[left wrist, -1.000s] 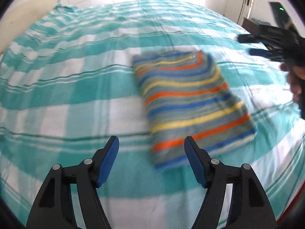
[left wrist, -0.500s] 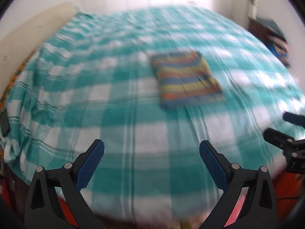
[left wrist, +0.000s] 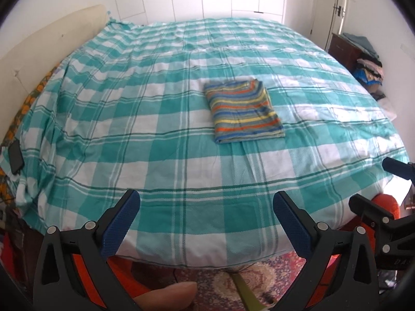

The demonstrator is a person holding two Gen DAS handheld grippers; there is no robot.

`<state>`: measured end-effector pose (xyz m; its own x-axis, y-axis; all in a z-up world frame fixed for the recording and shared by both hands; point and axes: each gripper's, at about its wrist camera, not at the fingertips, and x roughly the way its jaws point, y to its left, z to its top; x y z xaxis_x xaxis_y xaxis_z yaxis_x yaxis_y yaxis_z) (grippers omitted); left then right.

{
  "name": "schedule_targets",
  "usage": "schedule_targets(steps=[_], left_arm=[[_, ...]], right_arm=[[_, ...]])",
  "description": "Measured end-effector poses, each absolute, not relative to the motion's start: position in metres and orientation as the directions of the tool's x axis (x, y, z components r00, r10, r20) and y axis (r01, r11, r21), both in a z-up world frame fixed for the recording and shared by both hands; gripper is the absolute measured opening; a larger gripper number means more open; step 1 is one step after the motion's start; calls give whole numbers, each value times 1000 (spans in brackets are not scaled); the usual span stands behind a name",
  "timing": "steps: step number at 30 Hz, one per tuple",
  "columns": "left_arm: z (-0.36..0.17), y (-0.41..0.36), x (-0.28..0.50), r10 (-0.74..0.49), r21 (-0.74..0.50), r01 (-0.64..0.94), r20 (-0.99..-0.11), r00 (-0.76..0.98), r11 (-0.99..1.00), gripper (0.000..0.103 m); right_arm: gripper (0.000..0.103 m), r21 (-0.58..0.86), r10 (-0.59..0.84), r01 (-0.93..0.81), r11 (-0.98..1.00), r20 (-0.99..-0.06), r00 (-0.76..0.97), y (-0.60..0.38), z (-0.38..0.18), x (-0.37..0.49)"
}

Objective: Fold small clothes

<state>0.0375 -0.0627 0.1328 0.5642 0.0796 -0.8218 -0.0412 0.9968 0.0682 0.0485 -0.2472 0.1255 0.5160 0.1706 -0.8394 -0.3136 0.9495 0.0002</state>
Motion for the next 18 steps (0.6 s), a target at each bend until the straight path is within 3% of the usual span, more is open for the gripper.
schedule_targets(steps=[18], left_arm=[[142, -70, 26, 145, 143, -52, -782, 607, 988, 101]], right_arm=[[97, -35, 134, -289, 957, -829, 543, -250, 136, 38]])
